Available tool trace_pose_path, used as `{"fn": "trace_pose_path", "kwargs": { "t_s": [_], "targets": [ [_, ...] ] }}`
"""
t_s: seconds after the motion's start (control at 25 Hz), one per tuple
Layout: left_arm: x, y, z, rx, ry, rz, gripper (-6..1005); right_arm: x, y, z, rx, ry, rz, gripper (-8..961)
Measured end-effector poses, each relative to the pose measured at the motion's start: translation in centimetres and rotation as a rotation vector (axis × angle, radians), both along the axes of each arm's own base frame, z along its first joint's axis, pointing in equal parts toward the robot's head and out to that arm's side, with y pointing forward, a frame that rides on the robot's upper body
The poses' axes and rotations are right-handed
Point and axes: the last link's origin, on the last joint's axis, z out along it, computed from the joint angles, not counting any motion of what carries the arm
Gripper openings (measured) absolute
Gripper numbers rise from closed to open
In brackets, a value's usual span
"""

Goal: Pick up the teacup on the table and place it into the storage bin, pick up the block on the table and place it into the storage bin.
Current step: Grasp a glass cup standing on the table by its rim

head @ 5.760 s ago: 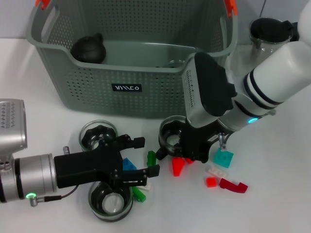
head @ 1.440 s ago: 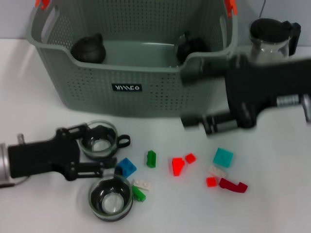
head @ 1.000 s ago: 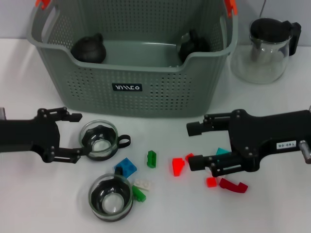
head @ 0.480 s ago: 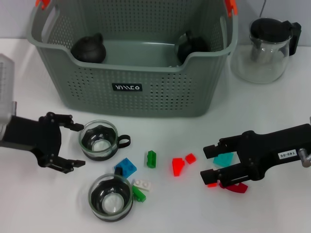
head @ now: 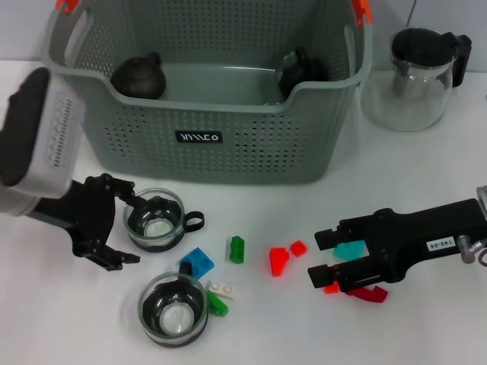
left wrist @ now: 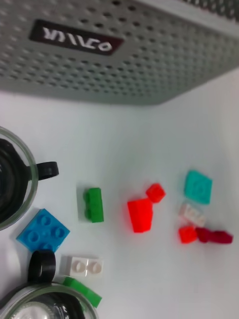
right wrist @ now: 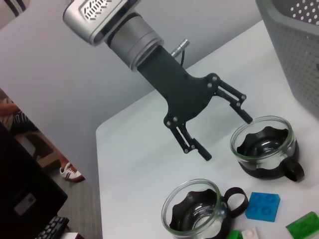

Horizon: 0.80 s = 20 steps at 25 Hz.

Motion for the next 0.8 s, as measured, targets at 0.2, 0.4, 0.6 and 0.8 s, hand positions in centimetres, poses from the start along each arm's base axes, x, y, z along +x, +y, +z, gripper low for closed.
{"fn": "trace_pose_path", "kwargs": {
  "t_s": [0.2, 0.4, 0.6, 0.8],
  "targets": [
    [1.1, 0.8, -0.6, -0.039, 0.074, -0.019, 820, 0.0, 0.0, -0.2, 0.010, 0.001, -0.006, 825],
    [1.4, 1.1, -1.7, -0.063, 0.140, -0.044, 810, 0.4, 0.0, -0.4, 0.020, 0.003, -0.020, 826],
    [1.8, 1.4, -2.9, -0.076, 0.217, -0.076, 809, 0.8, -0.1, -0.6, 0.023, 0.007, -0.032, 826],
    [2.2, 1.3, -3.4, -0.094, 0.241, -0.080, 809, 0.9, 0.0, -0.7, 0.030, 0.007, -0.031, 826]
  ]
}}
